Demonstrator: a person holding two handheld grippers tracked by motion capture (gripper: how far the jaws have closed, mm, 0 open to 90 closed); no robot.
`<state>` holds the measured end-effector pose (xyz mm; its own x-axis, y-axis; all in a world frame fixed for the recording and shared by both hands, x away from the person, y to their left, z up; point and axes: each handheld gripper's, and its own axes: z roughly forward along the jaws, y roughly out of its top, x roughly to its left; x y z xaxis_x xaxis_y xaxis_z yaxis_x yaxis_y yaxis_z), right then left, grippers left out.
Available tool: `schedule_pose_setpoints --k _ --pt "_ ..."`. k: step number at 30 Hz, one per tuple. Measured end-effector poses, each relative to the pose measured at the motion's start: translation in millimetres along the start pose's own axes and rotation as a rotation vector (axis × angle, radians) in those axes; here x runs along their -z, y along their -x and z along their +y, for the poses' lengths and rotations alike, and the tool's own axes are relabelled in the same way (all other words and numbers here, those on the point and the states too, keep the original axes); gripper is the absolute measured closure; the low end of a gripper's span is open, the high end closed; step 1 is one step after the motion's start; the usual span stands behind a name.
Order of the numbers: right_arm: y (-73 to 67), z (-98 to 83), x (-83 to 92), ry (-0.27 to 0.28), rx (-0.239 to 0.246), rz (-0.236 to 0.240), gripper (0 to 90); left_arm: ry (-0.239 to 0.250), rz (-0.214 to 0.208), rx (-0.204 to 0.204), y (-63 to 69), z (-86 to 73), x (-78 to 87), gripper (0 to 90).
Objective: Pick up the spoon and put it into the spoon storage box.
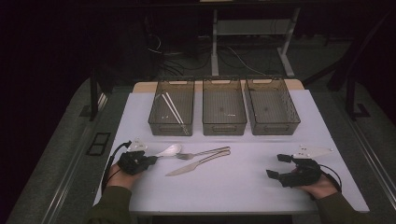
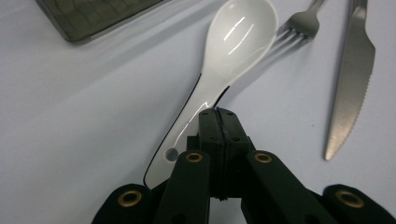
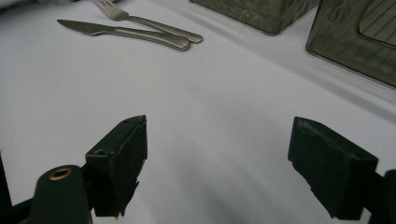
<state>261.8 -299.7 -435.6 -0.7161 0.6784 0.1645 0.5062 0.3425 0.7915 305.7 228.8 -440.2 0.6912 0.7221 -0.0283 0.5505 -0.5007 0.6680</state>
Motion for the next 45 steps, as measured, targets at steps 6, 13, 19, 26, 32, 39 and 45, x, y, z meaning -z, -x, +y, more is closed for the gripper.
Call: schedule_pose_setpoints --k 6,13,19,26,32,39,45 --pt "0.0 0.0 -0.5 -0.003 -0.001 0.001 19.6 0.006 0.016 -0.005 -4.1 1.4 -3.6 88.7" --pt "0.0 0.1 -0.5 -0.002 0.001 0.000 19.6 0.012 0.022 -0.005 -5.1 1.6 -4.3 88.7" --pt "0.0 0.2 0.2 0.001 0.000 -0.001 19.6 0.015 0.016 0.016 -5.0 1.6 -0.3 86.7" --pt "0.1 0.3 0.6 0.003 -0.003 -0.001 19.6 0.059 -0.010 0.035 -3.2 3.8 9.4 78.3" --pt "0.1 0.3 0.2 -0.001 0.000 -0.003 19.6 0.111 -0.029 0.037 1.3 9.3 12.9 64.0" --pt "1.5 0.1 1.1 0.005 -0.009 -0.010 19.6 0.184 -0.056 0.048 2.0 26.2 16.1 45.6" --pt "1.9 -0.1 0.6 0.003 -0.014 -0.012 19.6 0.212 -0.094 0.058 -6.9 41.1 12.2 38.4"
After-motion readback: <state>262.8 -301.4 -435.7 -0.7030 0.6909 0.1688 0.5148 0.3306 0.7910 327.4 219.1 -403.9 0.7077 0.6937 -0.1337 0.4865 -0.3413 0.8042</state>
